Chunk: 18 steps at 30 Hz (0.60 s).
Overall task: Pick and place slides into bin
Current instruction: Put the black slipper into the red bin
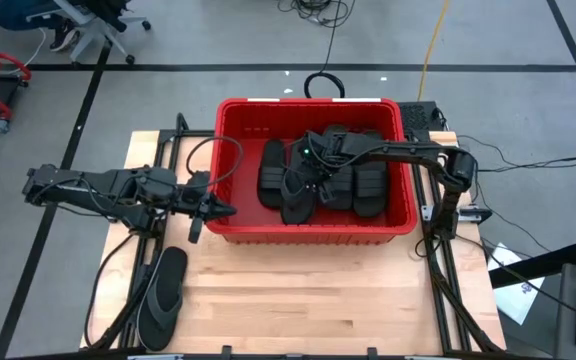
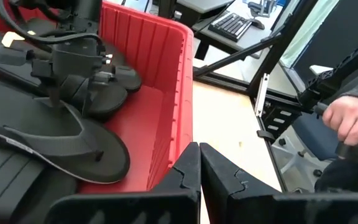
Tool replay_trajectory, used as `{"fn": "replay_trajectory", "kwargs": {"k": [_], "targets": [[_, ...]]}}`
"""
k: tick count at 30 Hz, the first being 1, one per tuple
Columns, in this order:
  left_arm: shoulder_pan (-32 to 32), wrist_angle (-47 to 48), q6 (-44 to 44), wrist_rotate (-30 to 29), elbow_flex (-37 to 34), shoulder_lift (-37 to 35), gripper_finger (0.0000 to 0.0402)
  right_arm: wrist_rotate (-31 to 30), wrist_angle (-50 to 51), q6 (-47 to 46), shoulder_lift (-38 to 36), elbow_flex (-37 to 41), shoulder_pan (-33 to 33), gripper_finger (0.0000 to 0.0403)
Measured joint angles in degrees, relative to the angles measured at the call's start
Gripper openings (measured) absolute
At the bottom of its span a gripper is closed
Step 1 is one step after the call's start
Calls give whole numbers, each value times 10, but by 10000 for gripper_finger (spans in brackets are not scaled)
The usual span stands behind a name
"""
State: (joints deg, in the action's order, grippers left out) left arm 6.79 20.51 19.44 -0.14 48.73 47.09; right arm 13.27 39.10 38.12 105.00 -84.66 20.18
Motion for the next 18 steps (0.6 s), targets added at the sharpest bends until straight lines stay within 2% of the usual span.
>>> {"fn": "replay_trajectory", "kwargs": {"k": [5,9,14,18], "targets": [[0,17,5,0,0,0,1,-7,5,19,-1,0,4,102],[0,20,8,-4,0,0,2,-79,-6,46,-1,0,12,15],[0,20,9,-6,0,0,1,-98,-11,61,-1,0,31,6],[0,20,13,-9,0,0,2,-64,-3,69,-1,0,41,4]]}}
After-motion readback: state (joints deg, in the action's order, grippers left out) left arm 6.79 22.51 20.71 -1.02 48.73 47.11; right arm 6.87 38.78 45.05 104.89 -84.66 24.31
